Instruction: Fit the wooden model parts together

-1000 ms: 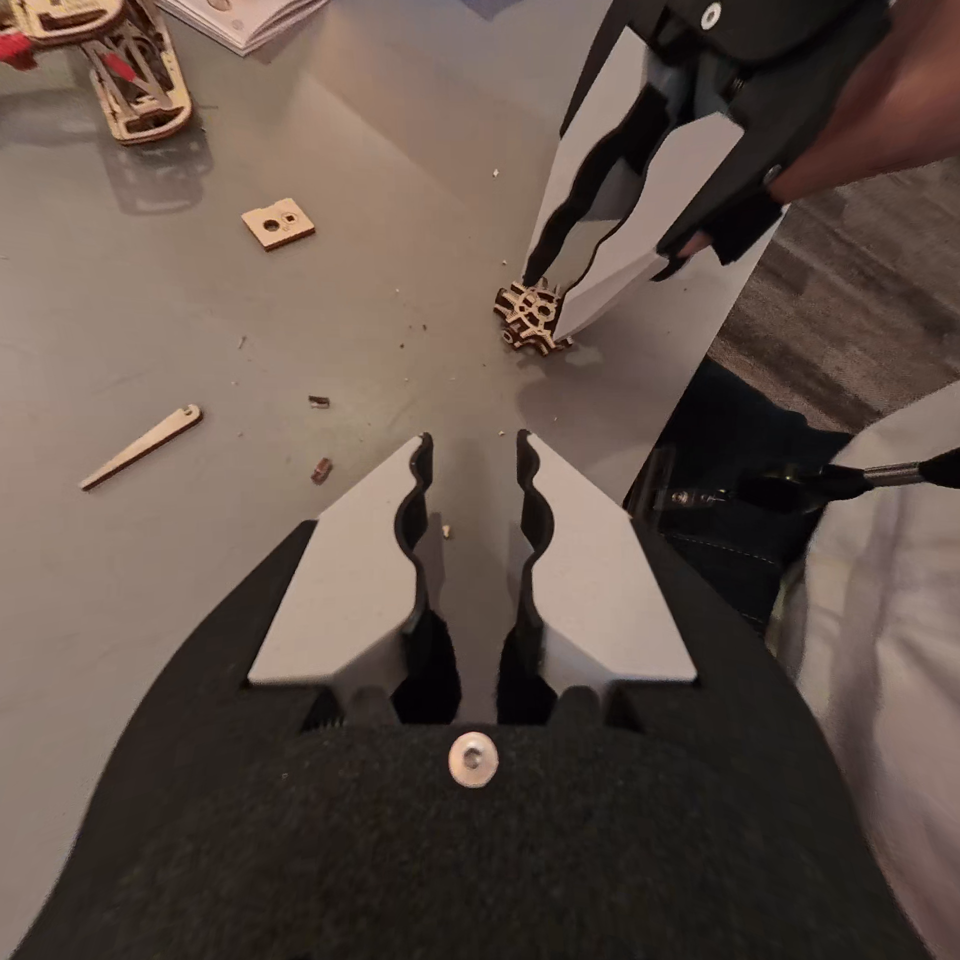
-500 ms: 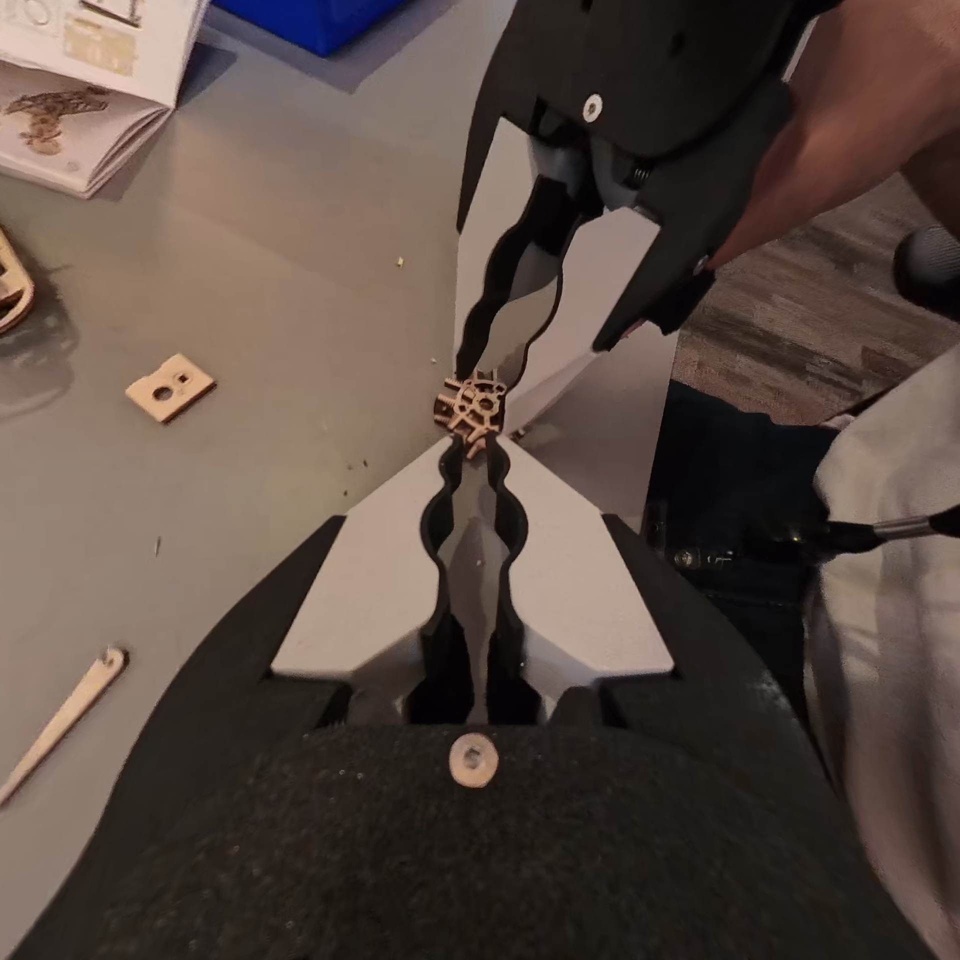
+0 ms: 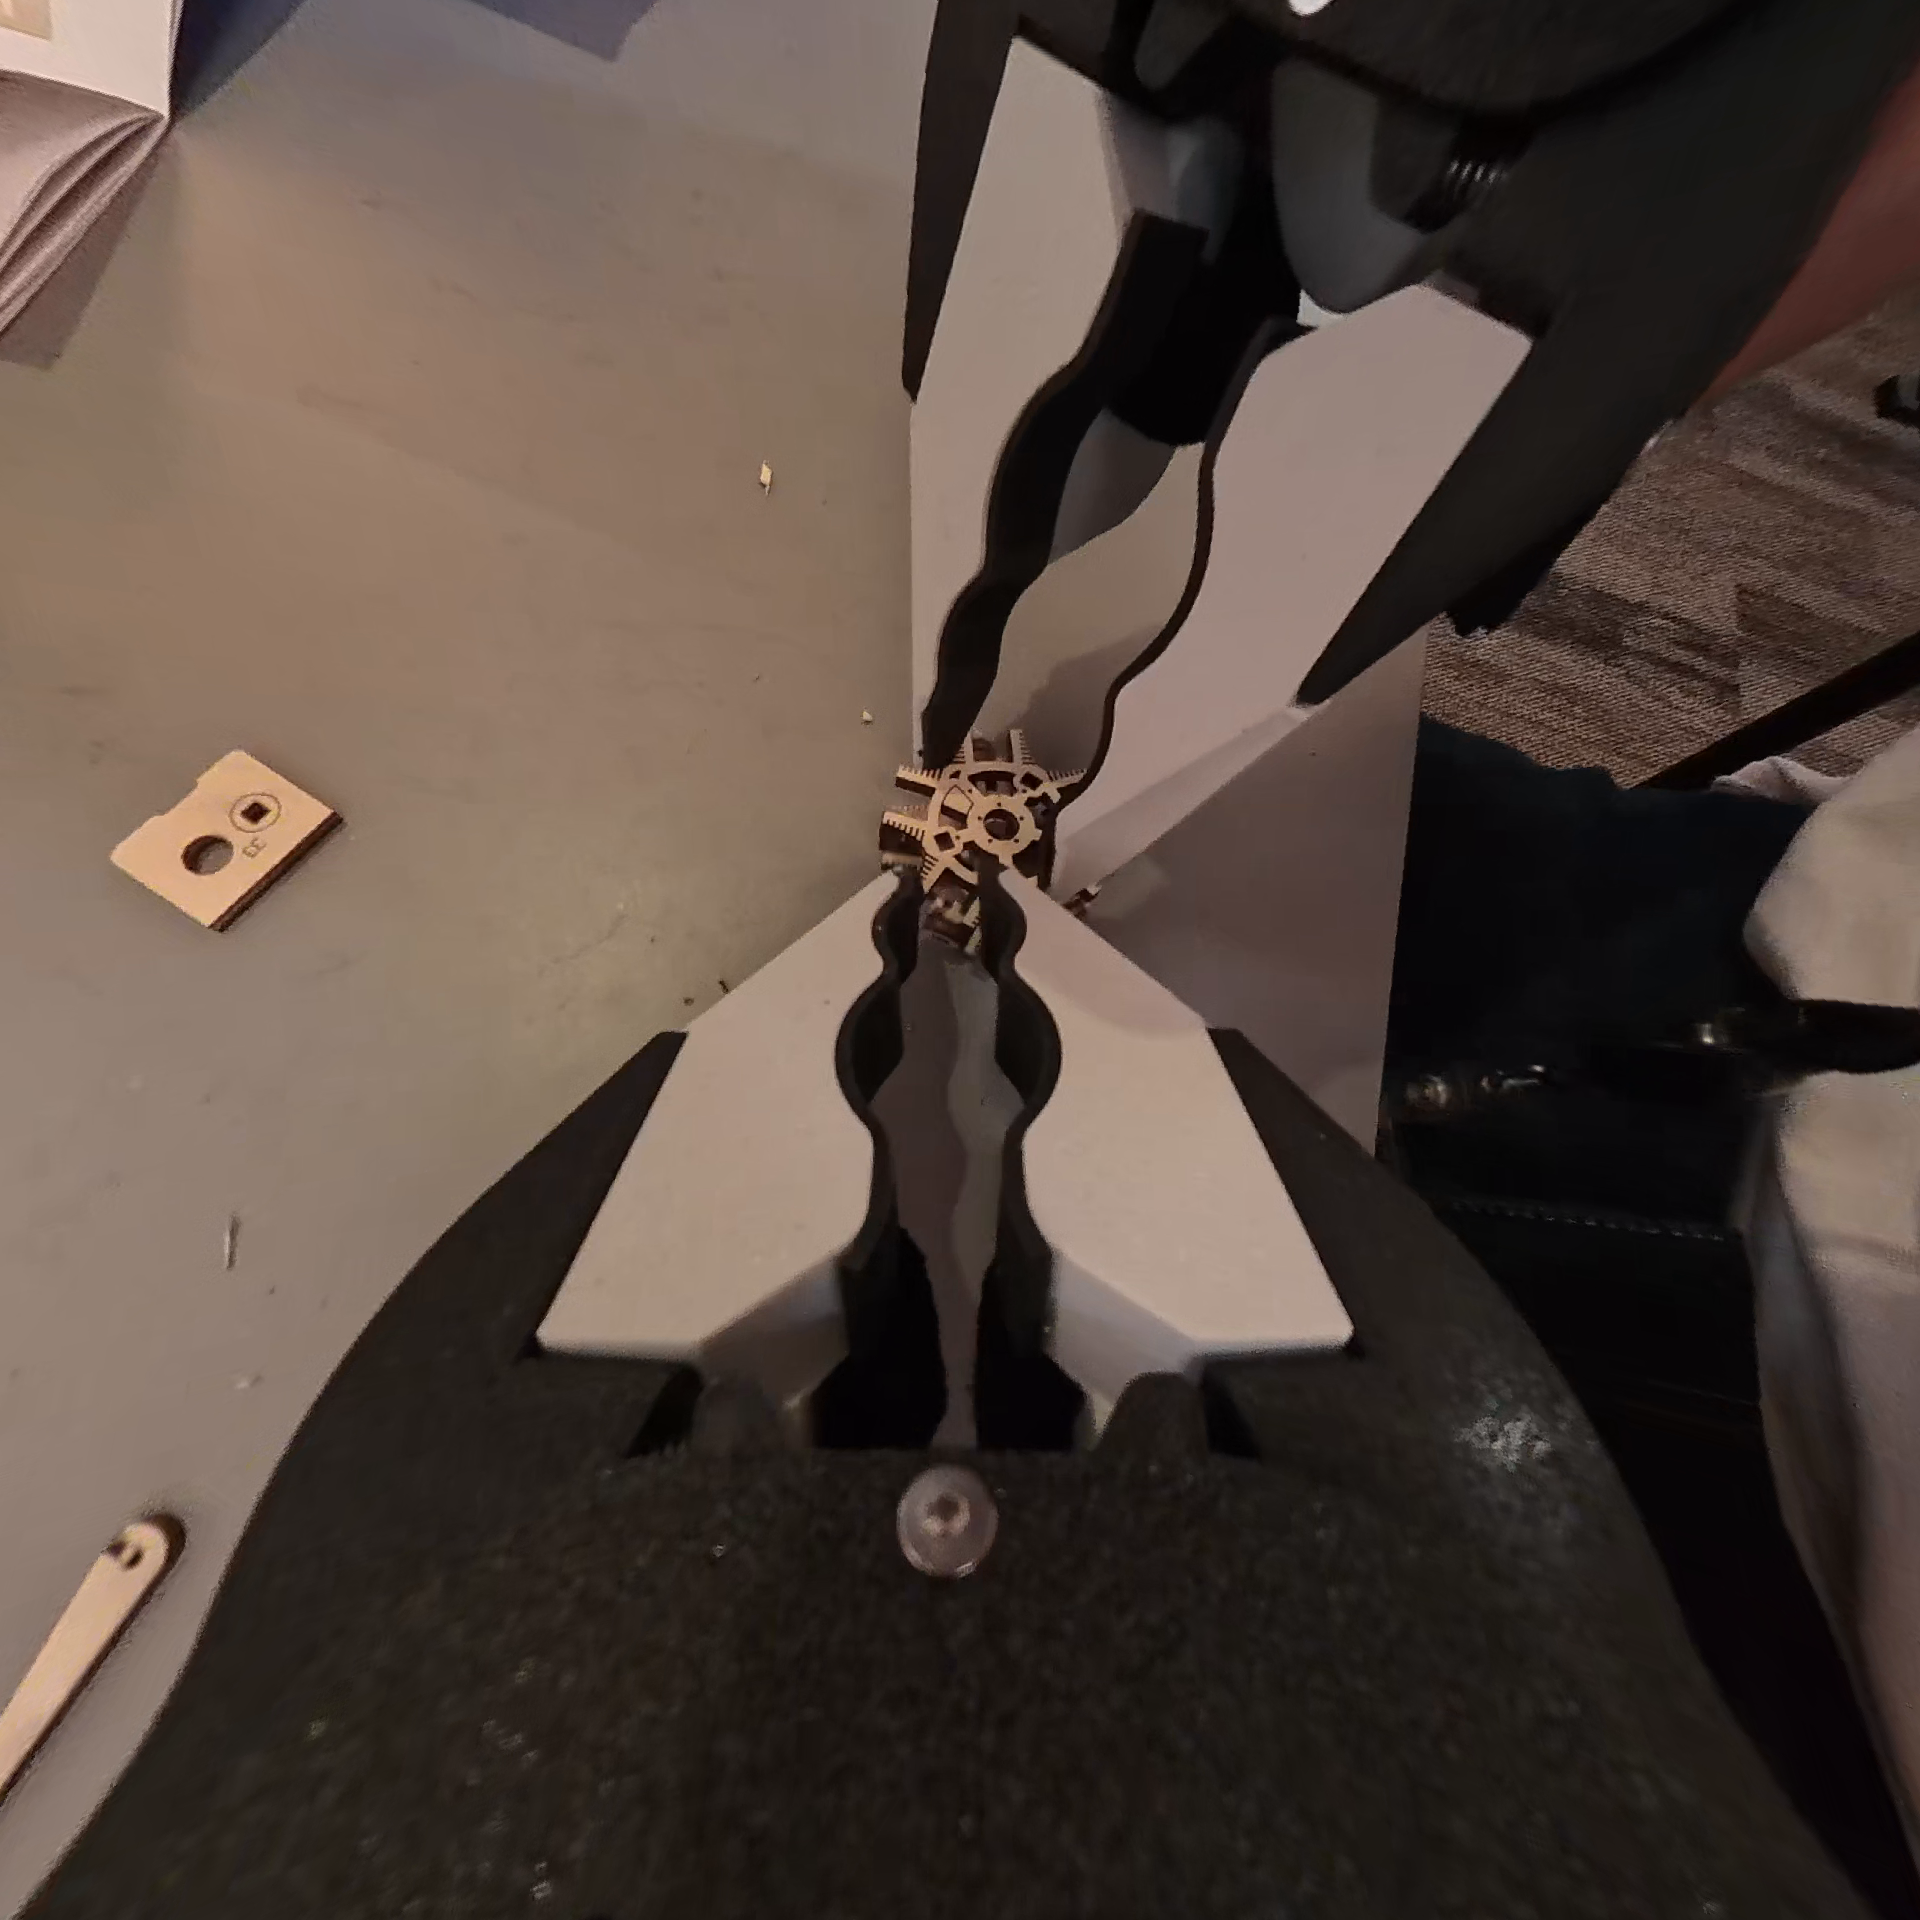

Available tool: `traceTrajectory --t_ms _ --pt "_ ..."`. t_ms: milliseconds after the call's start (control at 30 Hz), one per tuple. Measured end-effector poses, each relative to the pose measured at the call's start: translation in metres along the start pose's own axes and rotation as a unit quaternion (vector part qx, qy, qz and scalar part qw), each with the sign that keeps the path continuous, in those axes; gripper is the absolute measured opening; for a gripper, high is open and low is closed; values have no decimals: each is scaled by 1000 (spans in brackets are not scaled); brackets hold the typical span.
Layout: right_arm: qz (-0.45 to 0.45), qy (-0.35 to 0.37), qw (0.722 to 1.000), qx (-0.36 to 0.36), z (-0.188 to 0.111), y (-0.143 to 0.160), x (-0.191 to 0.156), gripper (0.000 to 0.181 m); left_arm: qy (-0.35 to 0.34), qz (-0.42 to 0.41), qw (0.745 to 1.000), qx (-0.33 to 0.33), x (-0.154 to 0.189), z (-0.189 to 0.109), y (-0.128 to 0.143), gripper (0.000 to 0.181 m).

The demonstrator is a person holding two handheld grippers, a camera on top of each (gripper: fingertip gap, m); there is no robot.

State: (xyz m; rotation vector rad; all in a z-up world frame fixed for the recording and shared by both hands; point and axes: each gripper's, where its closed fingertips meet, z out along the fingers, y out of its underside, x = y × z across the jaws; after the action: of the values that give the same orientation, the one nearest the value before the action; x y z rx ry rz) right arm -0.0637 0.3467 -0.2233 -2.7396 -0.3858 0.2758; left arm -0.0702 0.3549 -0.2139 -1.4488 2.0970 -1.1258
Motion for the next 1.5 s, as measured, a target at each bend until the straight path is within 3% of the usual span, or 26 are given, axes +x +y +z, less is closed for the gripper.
traceTrajectory --t_ms 800,1100,1167,1267,1333,1500 --pt "1 -3 1000 6 0 1 -2 34 -3 12 1000 -14 0 9 1 7" --pt "15 -11 993 121 -36 -4 3 30 -10 11 1000 -12 -1 9 -3 7" --pt "13 -13 989 145 -40 1 3 24 -10 15 1000 -8 0 7 -5 7" --pt "-7 17 982 187 -42 9 3 0 -20 22 1000 -10 -3 4 -5 5" --pt "-24 48 976 210 -40 11 5 0 -15 16 1000 -8 -4 3 -5 5" --pt "-21 43 973 227 -30 13 4 0 31 11 999 -5 6 3 -2 28"
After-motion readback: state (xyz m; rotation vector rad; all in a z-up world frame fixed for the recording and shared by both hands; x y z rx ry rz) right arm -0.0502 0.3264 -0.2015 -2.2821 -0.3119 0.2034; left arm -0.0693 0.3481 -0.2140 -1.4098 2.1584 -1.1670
